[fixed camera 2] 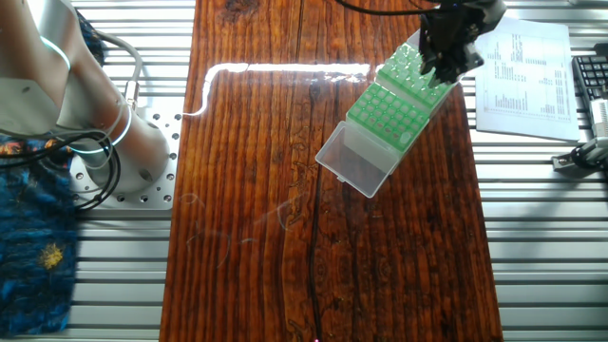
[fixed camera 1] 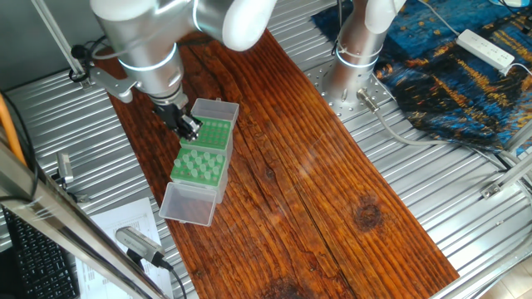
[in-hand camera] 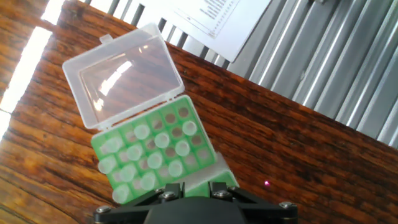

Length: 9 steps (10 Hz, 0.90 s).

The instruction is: Transfer all large pipette tips from one holder to another

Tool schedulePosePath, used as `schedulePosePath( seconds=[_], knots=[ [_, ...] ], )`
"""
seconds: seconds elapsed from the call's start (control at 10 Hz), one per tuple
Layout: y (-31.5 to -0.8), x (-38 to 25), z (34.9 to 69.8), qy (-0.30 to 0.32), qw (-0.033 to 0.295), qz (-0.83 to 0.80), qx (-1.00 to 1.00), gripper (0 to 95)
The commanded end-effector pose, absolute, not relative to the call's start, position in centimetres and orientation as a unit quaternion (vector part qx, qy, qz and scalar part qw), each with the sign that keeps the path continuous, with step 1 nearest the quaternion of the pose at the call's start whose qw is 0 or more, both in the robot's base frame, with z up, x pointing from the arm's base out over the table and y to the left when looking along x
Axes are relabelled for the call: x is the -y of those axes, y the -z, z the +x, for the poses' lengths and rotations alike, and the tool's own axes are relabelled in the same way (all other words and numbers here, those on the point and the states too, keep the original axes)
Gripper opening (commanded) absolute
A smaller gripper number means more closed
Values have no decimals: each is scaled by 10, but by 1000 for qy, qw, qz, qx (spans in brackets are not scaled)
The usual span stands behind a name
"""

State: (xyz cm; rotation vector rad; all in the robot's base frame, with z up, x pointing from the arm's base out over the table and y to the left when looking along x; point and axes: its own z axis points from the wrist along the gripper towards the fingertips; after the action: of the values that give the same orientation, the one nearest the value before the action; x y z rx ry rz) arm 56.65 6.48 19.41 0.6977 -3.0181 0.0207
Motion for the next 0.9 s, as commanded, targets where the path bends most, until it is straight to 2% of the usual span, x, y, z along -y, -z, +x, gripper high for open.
schedulePosePath(
  seconds=[0.1,0.9],
  knots=[
    [-188,-65,568,-7,16,224,974,190],
    [-174,-73,567,-10,11,216,976,190]
  ],
)
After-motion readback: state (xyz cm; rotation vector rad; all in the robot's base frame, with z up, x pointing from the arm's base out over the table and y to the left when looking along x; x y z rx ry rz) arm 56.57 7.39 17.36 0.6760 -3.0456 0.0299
